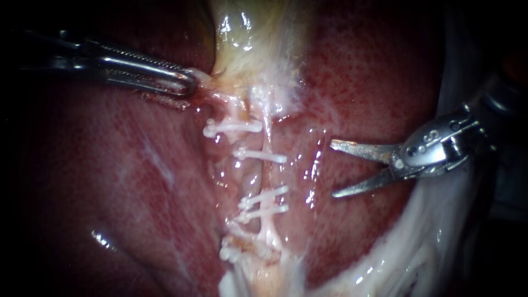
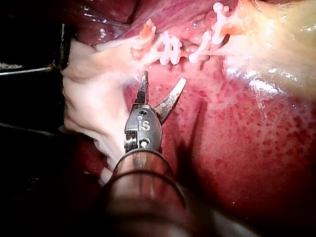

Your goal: Go to the cutting position right tube

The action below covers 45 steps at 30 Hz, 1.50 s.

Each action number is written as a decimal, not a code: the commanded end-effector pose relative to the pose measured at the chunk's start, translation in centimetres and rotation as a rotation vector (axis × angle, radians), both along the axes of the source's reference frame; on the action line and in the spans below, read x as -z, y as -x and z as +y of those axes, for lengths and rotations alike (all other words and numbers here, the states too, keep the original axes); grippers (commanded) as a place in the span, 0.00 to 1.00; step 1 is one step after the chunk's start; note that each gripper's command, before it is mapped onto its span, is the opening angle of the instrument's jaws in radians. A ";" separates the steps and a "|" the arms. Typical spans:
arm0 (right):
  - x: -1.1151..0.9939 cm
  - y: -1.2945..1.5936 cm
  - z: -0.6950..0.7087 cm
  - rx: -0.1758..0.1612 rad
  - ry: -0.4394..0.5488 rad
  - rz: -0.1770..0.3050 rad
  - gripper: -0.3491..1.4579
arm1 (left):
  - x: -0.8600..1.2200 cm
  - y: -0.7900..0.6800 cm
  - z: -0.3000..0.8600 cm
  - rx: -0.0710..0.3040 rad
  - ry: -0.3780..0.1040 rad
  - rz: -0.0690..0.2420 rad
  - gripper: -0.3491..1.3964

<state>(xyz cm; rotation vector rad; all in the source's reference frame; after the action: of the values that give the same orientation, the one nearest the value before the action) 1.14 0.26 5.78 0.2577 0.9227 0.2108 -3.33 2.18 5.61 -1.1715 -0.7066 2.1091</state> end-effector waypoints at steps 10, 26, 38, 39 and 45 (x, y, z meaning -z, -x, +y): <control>0.01 -0.07 0.00 0.028 -0.027 0.027 0.99 | 0.51 -0.44 0.27 0.058 0.011 0.008 0.00; -0.36 -0.80 0.01 0.048 -0.410 -0.005 0.98 | 0.54 -0.41 0.24 0.059 0.017 0.009 0.00; -0.79 -1.04 -0.05 0.054 -0.596 -0.070 0.96 | 0.56 -0.41 0.23 0.060 0.017 0.010 0.00; -0.82 -1.04 -0.08 0.056 -0.606 -0.073 0.96 | 0.56 -0.41 0.23 0.060 0.017 0.010 0.00; -0.92 -1.08 -0.21 0.086 -0.639 -0.082 0.96 | 0.56 -0.41 0.23 0.060 0.017 0.010 0.00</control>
<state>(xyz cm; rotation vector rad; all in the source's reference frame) 2.23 0.04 6.71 0.8749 0.7367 0.4261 -2.92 2.41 5.05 -1.1760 -0.6423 2.0735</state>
